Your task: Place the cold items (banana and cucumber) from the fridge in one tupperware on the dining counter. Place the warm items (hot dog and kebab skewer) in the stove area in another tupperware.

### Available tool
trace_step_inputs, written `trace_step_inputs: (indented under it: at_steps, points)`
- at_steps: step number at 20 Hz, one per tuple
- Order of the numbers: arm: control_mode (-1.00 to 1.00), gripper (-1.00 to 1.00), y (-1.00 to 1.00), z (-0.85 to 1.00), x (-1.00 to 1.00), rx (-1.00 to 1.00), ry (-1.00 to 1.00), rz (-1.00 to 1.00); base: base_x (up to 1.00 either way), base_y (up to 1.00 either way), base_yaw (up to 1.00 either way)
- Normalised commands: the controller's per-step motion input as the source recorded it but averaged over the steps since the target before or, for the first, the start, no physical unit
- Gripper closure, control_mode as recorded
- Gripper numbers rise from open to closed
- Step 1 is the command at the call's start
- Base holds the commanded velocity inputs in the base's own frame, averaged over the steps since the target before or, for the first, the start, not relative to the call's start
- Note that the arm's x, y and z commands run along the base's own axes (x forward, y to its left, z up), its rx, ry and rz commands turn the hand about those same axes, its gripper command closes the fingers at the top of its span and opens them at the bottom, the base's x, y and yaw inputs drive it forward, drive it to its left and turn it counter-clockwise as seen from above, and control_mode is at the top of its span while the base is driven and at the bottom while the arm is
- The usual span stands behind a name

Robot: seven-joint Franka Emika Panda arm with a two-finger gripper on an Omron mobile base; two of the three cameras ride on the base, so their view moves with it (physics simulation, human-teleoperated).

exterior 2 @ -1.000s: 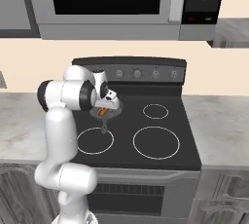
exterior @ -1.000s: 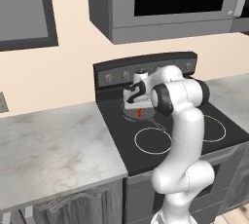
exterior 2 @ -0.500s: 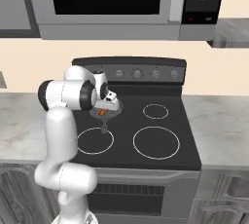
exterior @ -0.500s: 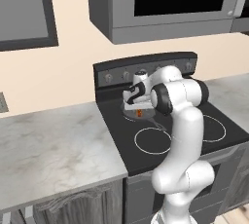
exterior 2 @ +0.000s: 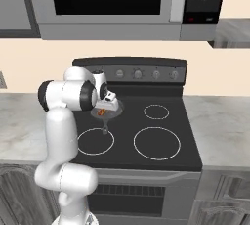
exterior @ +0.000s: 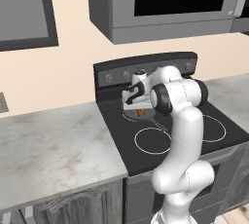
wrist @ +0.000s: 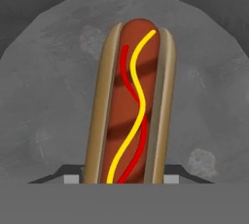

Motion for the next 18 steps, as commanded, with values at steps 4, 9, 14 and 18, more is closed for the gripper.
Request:
trace_step_inputs:
  at_steps: [4,9,14,18]
  points:
    - [-1.0,1.0,-0.21,0.11,-0.28,0.0,0.0,-0.02,0.0,0.0,0.0]
    - [-1.0,1.0,-0.15,0.8,-0.81,0.05,-0.18,-0.01,0.0,0.0,0.0]
    - [-1.0,1.0,0.0,0.56,-1.0,0.01,-0.42,0.0,0.0,0.0,0.0]
    - [-1.0,1.0,0.0,0.33,-1.0,-0.01,-0.55,0.0,0.0,0.0,0.0]
